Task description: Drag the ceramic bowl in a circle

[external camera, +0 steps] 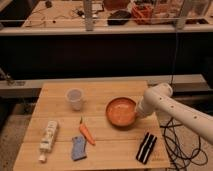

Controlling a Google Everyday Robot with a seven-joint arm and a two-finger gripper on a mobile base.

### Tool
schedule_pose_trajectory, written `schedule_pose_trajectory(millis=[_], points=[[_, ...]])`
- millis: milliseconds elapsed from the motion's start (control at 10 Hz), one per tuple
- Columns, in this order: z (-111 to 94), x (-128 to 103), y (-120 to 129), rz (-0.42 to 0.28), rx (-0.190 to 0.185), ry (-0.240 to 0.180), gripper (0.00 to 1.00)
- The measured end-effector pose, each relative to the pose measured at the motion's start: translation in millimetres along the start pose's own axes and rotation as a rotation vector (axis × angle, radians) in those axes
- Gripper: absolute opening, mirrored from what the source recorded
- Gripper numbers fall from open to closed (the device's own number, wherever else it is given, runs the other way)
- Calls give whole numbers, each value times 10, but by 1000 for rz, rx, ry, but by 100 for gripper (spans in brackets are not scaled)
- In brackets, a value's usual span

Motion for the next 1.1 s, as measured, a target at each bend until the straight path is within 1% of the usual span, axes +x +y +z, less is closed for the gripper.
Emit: schedule_pose_trajectory(millis=[100,200,400,500,600,700,800,900,1100], points=[[26,-139,-155,-33,10,-12,0],[62,-226,-329,-69,15,-21,0],[163,-291,-734,-151,26,-38,0],[240,-260,-973,-202,41,-47,0],[328,-147,-1131,-232,58,-55,0],[375,-38,-1226,-247,68,-57,0],[417,126,-1323,-260,77,-56,0],[448,339,-1420,-265,80,-49,0],[469,694,-1490,-252,76,-34,0]])
